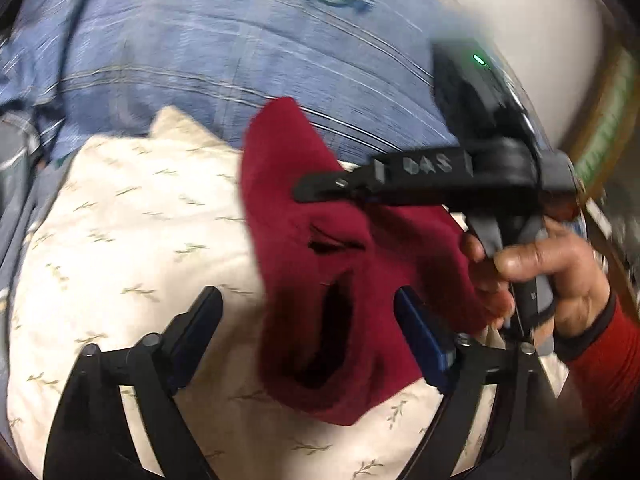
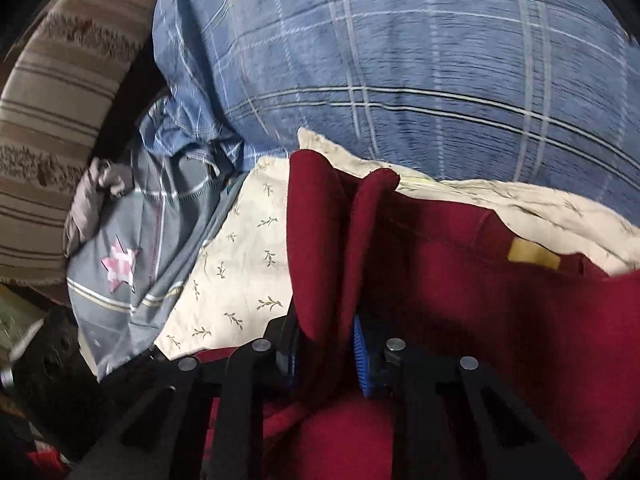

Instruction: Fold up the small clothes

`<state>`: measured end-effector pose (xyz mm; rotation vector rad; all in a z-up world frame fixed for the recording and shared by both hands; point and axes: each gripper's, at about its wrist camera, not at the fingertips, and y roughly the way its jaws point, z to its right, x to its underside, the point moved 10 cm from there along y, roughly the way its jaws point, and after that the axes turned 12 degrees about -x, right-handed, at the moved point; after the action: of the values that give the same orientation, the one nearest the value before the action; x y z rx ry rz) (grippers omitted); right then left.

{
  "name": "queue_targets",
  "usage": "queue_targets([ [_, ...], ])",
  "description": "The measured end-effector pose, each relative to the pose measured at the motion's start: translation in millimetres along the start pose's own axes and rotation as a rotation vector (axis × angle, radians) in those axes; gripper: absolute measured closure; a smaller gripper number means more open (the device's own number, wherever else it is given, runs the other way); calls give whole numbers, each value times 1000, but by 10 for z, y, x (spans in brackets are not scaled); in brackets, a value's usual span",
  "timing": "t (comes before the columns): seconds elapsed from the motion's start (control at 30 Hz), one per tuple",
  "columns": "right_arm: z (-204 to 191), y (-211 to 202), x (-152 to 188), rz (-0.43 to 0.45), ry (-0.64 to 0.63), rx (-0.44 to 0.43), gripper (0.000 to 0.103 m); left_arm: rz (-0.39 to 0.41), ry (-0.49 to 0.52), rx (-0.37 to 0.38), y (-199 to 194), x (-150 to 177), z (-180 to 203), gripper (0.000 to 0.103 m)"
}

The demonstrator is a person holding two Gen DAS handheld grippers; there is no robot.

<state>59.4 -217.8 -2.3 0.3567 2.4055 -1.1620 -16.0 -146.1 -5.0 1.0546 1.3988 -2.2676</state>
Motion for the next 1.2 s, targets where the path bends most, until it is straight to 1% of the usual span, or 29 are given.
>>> queue_targets([
  [0.03, 29, -45, 16, 17, 7, -2, 85, -25, 31, 12, 45, 43, 88, 71],
  [0.07, 55, -98, 32, 36, 13, -1, 86, -33, 43, 5, 33, 75, 128, 81],
  [0.1, 65, -152, 48, 52, 18, 0, 87, -24, 46, 0, 33, 75, 145, 81],
  [0.13, 62, -193, 59, 65, 21, 1, 87, -22, 45, 11, 29, 68, 172, 83],
  [0.2, 41, -387, 57, 97, 18, -5, 88, -29, 17, 40, -9, 39, 217, 85],
  [0.27, -1, -614, 38, 132, 4, -6, 88, -12, 9, 75, -115, -62, 382, 86],
  [0.33, -21, -881, 17, 168, -8, 7, 88, 6, 39, 101, -198, -136, 611, 86],
  [0.4, 28, -1173, 13, 200, -13, 43, 88, 10, 65, 135, -194, -223, 895, 86],
  [0.43, 88, -1323, 23, 212, -10, 67, 88, 4, 70, 163, -166, -263, 1101, 86],
  [0.5, 283, -1582, 69, 237, 17, 103, 88, -2, 85, 188, -100, -298, 1328, 86],
  [0.53, 421, -1693, 110, 252, 42, 120, 88, -6, 105, 201, -34, -295, 1524, 86],
  [0.6, 707, -1848, 210, 274, 89, 155, 89, -25, 127, 213, 119, -282, 1738, 86],
  [0.67, 1044, -1900, 347, 276, 152, 196, 89, -72, 141, 215, 382, -185, 1966, 86],
  [0.73, 1387, -1832, 515, 255, 228, 228, 88, -113, 156, 198, 611, -59, 2099, 86],
  [0.77, 1523, -1778, 597, 241, 255, 244, 88, -125, 166, 196, 677, -3, 2143, 83],
  [0.8, 1632, -1724, 663, 244, 288, 239, 87, -130, 181, 195, 702, 57, 2190, 80],
  [0.87, 1673, -1761, 692, 287, 325, 220, 80, -126, 243, 193, 643, 144, 2270, 57],
  [0.9, 1652, -1838, 698, 313, 339, 225, 77, -129, 262, 207, 579, 158, 2283, 51],
  [0.93, 1620, -1909, 704, 328, 346, 231, 74, -137, 279, 222, 504, 171, 2269, 39],
  [0.97, 1563, -1983, 716, 342, 349, 222, 59, -139, 287, 225, 401, 166, 2202, 32],
  [1.0, 1500, -2049, 729, 358, 348, 201, 42, -129, 287, 220, 342, 143, 2118, 32],
  [1.07, 1297, -2138, 767, 390, 331, 142, 26, -80, 290, 193, 114, 163, 1898, 30],
  [1.1, 1173, -2137, 803, 394, 315, 117, 23, -58, 287, 169, 77, 109, 1769, 29],
  [1.13, 1123, -2138, 841, 385, 305, 108, 23, -31, 282, 131, 67, 75, 1642, 27],
  [1.17, 1051, -2089, 872, 370, 295, 105, 23, -6, 276, 73, 66, 48, 1473, 26],
  [1.2, 987, -2030, 897, 355, 280, 106, 24, -7, 266, 35, 192, 14, 1397, 26],
])
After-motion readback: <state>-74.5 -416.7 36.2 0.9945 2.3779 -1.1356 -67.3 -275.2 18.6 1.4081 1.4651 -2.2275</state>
